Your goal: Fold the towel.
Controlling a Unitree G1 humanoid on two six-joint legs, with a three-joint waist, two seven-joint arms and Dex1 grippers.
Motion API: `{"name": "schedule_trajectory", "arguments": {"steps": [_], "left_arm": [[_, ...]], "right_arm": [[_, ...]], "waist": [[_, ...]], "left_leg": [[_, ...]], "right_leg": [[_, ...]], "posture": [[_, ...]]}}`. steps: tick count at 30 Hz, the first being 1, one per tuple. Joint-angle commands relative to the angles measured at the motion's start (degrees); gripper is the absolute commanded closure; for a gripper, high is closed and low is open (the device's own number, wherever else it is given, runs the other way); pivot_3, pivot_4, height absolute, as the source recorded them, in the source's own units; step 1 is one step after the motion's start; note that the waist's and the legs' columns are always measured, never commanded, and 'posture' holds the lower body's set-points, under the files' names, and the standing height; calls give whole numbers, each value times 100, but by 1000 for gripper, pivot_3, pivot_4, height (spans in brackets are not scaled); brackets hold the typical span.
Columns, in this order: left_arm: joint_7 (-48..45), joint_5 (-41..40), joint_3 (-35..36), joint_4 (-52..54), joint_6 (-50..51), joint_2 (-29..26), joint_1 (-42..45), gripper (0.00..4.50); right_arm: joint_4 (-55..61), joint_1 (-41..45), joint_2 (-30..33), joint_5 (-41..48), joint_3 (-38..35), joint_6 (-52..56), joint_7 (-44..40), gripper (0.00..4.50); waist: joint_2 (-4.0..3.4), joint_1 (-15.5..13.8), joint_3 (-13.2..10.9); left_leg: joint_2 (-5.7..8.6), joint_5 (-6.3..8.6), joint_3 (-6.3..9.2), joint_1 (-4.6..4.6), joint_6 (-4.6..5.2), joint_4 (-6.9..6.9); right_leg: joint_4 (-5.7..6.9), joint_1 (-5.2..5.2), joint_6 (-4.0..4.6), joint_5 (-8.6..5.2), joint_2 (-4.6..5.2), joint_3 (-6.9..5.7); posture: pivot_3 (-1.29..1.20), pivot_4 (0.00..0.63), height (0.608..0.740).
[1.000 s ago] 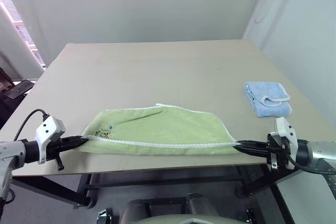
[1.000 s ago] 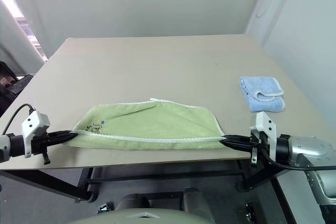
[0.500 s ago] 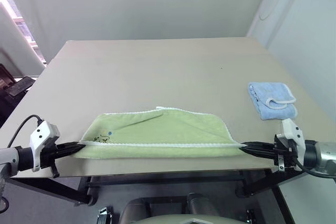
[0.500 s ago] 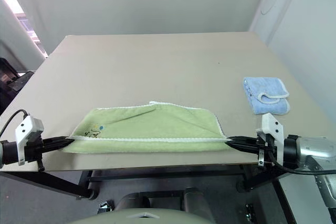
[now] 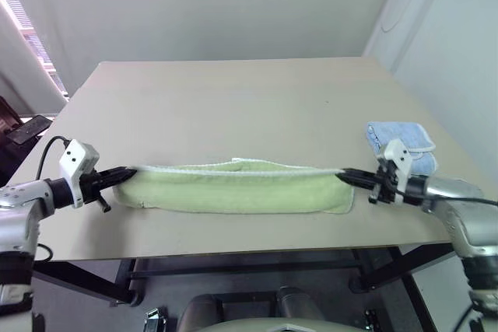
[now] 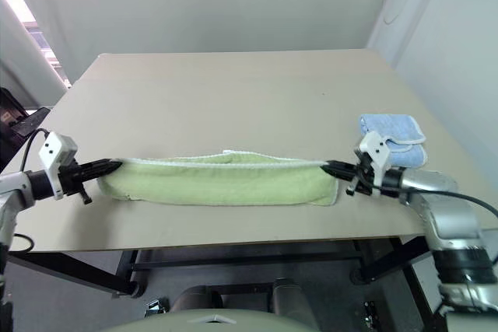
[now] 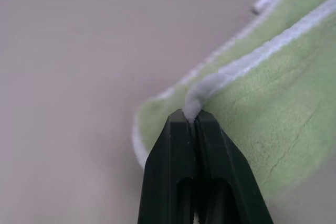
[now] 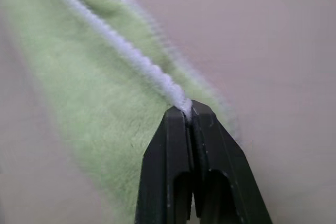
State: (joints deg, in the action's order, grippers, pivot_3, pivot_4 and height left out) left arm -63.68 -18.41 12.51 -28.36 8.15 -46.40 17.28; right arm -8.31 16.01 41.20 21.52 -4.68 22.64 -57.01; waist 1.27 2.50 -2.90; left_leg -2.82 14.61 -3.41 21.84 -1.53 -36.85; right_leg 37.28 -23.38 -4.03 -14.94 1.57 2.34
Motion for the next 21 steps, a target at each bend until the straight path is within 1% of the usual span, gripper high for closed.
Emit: {"name": "schedule_trajectory", "arguments": {"steps": [1, 7, 9, 15, 17, 18, 21], "left_arm": [[133, 230, -87, -547, -374, 85, 418, 4489], [353, 538, -305, -1534, -858, 491, 1022, 4489], [366, 588, -317, -1710, -973, 591, 1103, 4489], [398, 615, -280, -2099, -1119, 698, 1249, 4489], [435, 585, -233, -2173, -1110, 720, 1282, 4020], [463, 577, -212, -2203, -1115, 727, 1298, 3878], [541, 549, -146, -2374, -1112, 739, 1409, 2803]], "right_arm": [[-571, 451, -136, -262, 39, -219, 227, 4500], [-1446, 994, -525, -545, 185, -496, 453, 4500], [-1669, 1082, -613, -689, 220, -592, 596, 4500], [-2139, 1387, -815, -694, 176, -350, 751, 4500], [-2133, 1410, -843, -662, 188, -267, 702, 4500], [-2119, 1414, -849, -646, 189, -220, 680, 4500], [-2041, 1417, -873, -592, 142, -157, 671, 3812]], "waist": [[-1, -5, 0], [-2, 1, 0], [-2, 5, 0], [-2, 14, 0], [-2, 10, 0], [-2, 9, 0], [-1, 2, 0]], "left_leg": [[-2, 0, 3, 7, 0, 0], [-4, -1, 7, 28, 1, -23], [-3, -1, 8, 31, 1, -32], [-3, -1, 6, 31, 1, -38], [-3, -1, 9, 32, 1, -37], [-3, -1, 8, 32, 1, -37], [-3, -1, 9, 34, 1, -40]], "right_leg": [[4, -8, 0, 0, -5, -2], [18, -21, -7, 3, -11, -4], [18, -18, -16, 9, -10, -3], [20, -19, -21, 15, -9, -1], [22, -19, -21, 15, -11, -1], [22, -20, -21, 15, -10, -2], [22, -19, -22, 15, -9, -2]], "posture": [[0, 0, 729], [0, 0, 729], [0, 0, 729], [0, 0, 729], [0, 0, 729], [0, 0, 729], [0, 0, 729]]}}
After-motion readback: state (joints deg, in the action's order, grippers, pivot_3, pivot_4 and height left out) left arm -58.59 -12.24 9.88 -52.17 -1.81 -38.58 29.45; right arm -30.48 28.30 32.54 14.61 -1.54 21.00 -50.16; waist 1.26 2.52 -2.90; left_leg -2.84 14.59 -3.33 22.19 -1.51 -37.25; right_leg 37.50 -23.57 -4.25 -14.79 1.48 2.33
